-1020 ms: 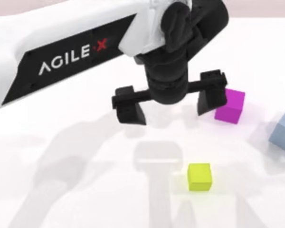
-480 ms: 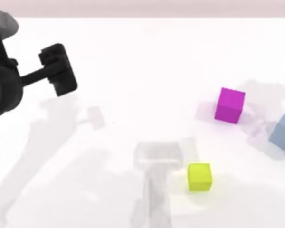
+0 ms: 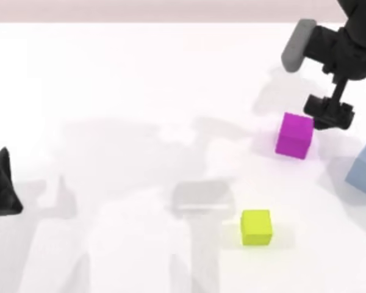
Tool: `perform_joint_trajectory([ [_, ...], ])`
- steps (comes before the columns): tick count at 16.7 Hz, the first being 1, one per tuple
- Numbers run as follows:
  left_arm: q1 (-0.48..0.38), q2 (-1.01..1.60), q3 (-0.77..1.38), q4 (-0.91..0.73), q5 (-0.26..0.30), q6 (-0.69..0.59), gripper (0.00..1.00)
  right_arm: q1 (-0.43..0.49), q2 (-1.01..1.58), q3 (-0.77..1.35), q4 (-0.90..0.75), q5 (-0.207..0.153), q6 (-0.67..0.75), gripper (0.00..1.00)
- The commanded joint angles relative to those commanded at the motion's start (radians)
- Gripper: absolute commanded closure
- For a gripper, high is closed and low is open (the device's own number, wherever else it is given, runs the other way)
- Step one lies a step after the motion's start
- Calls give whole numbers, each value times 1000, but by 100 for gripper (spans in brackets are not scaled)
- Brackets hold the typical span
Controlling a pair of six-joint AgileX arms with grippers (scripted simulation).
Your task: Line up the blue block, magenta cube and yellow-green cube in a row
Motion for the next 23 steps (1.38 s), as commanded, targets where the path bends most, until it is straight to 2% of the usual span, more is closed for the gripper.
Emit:
perform_joint_trajectory([
  [6,110,-290,-239,208,17,198,0,39,275,278,-149,-1,-117,0],
  [13,117,-313,-257,224,19,214,0,37,292,292,-155,-1,-125,0],
  [16,117,-313,-257,224,19,214,0,41,306,231,-84,-1,-125,0],
  [20,117,-313,-257,224,19,214,0,43,344,103,97,0,-123,0],
  [23,117,-313,-257,224,19,214,0,44,362,56,151,0,-122,0],
])
